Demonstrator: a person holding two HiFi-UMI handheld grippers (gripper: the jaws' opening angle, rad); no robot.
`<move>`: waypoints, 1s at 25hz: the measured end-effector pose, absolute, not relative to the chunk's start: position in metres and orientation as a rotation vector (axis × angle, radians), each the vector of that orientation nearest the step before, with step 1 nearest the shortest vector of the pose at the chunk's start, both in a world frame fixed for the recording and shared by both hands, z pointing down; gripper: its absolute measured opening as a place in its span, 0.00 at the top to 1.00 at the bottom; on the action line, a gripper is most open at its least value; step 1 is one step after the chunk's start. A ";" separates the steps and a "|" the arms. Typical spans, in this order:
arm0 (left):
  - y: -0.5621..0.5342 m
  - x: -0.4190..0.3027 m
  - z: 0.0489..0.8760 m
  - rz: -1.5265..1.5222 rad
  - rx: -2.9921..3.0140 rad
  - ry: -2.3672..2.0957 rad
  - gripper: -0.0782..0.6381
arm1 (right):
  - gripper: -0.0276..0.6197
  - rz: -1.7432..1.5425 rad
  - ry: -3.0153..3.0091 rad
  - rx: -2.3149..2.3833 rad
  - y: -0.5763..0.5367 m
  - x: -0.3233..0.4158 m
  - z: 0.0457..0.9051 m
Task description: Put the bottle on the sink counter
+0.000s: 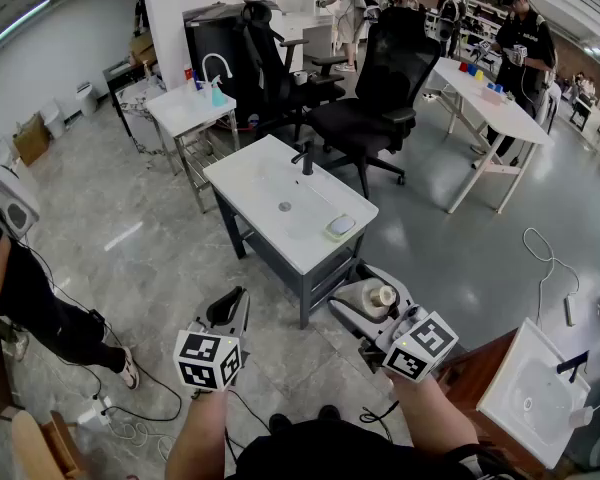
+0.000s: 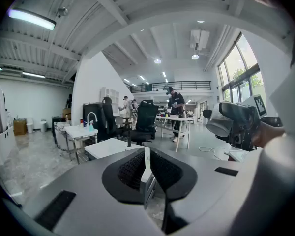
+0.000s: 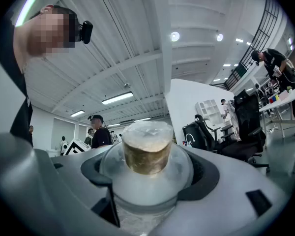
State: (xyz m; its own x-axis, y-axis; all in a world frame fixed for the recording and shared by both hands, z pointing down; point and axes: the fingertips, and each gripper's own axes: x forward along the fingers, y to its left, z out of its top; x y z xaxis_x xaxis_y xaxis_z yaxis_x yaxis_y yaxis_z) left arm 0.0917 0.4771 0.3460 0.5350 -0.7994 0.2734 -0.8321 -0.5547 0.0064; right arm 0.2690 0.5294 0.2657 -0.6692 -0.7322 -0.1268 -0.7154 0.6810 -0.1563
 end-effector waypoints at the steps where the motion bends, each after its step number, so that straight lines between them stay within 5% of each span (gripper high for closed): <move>1: 0.477 0.092 0.347 0.362 2.631 -1.407 0.84 | 0.41 -0.137 2.713 -1.178 0.529 0.270 0.266; 25: 0.487 0.138 0.349 0.321 2.589 -1.489 0.84 | 0.41 -0.187 2.774 -1.031 0.539 0.315 0.271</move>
